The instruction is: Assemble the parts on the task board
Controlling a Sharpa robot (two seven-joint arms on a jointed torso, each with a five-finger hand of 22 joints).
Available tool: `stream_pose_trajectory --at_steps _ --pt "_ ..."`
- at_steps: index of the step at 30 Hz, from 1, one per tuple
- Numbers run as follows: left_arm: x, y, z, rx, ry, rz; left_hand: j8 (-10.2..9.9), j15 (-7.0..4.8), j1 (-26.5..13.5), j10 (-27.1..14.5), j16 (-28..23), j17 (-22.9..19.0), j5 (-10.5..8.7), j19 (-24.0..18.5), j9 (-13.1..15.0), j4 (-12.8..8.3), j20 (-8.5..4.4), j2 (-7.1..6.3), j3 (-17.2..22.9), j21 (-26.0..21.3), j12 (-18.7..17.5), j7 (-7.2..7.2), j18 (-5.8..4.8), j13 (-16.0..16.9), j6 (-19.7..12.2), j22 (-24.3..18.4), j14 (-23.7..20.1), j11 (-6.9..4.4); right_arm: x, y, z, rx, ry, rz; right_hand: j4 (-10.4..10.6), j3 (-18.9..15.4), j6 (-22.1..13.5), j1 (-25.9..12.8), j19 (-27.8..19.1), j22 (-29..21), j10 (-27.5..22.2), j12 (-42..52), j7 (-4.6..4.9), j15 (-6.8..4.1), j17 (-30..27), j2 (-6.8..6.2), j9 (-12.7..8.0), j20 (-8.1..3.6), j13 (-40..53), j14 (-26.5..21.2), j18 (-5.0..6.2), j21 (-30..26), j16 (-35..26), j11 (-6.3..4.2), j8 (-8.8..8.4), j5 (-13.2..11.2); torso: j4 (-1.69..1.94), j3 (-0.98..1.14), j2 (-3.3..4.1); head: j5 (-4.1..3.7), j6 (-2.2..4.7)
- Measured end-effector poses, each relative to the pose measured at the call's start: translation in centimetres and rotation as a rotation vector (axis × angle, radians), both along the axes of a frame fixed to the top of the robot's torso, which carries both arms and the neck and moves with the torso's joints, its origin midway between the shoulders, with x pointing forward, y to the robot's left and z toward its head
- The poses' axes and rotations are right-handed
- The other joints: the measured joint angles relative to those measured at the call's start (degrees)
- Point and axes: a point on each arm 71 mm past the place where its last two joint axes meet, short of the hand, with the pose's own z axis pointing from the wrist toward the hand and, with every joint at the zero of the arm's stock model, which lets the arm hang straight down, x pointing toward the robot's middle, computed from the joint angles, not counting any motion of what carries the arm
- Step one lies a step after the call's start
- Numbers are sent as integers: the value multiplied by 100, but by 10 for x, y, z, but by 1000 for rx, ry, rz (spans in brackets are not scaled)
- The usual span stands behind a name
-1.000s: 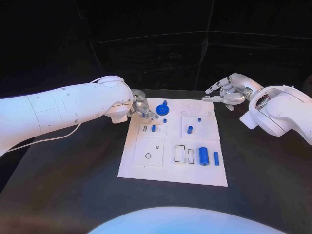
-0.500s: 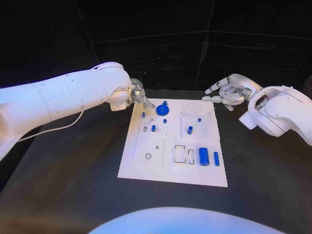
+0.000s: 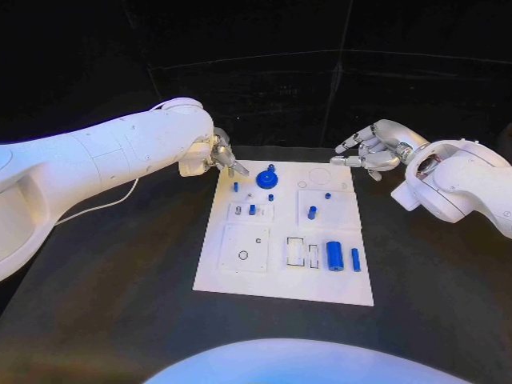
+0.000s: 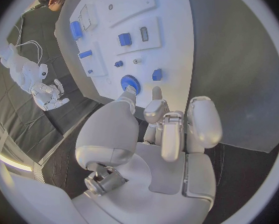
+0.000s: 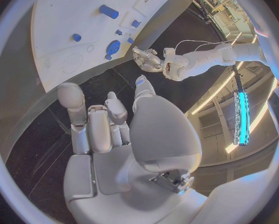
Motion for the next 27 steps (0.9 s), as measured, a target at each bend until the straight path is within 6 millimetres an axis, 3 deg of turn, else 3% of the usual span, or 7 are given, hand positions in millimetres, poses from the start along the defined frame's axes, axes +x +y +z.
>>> stream_pose_trajectory --at_steps 16,27 --pt "3 7 -14 15 38 11 0 0 56 0 0 0 0 0 -16 37 0 56 -90 0 38 -33 0 39 91 46 0 0 1 3 0 2 -1 5 15 -15 -21 22 0 1 0 0 20 0 6 22 0 0 -7 0 0 0 0 0 0 66 8 8 0 18 -26" --pt "4 7 -19 18 53 12 22 0 188 0 0 0 0 0 -32 -4 0 189 -142 22 46 -35 0 40 130 69 0 -1 1 4 0 2 -1 7 15 -15 -40 22 0 1 0 0 1 0 11 22 0 0 -6 0 0 0 0 0 0 98 8 13 -3 9 -41"
